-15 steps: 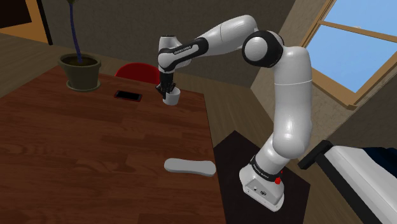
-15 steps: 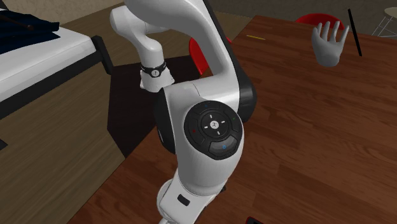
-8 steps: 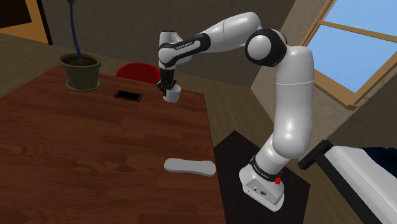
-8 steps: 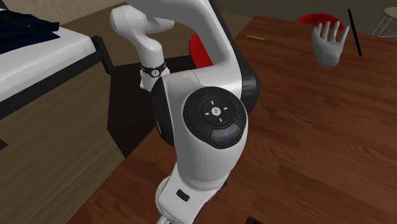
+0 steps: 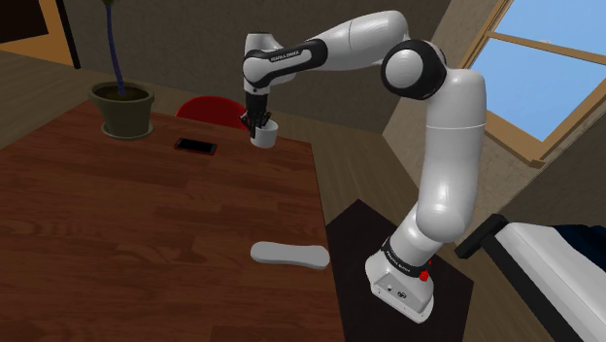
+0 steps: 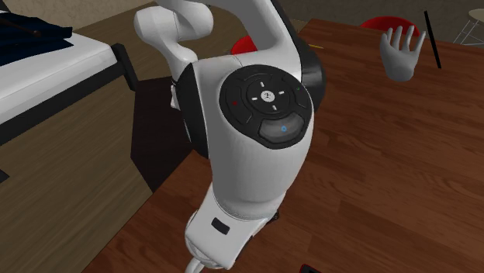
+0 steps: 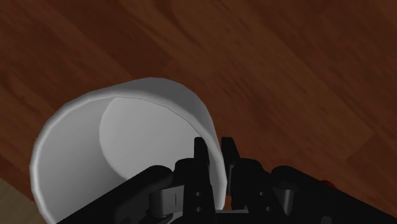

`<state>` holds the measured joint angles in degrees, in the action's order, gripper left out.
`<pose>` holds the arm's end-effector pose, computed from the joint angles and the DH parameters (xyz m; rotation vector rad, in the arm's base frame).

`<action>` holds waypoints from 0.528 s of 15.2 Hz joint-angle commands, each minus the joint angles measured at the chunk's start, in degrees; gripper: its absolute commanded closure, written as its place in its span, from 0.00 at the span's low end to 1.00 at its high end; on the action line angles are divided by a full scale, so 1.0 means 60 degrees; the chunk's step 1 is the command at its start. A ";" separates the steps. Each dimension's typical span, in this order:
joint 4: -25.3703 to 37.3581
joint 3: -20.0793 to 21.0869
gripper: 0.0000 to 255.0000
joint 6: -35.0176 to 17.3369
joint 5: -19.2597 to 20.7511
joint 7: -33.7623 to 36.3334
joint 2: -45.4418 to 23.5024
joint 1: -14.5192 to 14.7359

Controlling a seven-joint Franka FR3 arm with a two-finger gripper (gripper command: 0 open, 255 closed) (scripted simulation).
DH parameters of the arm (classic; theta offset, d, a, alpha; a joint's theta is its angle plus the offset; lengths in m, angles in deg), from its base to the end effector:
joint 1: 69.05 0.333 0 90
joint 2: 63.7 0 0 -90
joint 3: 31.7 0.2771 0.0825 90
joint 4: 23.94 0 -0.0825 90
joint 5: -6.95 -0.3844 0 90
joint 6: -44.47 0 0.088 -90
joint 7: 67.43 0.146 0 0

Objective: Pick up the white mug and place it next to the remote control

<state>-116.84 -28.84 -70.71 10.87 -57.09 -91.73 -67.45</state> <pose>0.6469 0.0419 0.2583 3.0868 -0.1160 -0.1453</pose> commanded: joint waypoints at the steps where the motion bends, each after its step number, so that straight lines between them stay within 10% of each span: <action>1: 0.0101 0.0003 1.00 0.0209 -0.0010 -0.0016 0.0106 -0.0004; 8: 0.0536 0.0015 1.00 0.0960 -0.0041 -0.0057 0.0423 -0.0006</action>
<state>-113.98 -28.77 -65.61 10.65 -57.46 -89.48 -67.52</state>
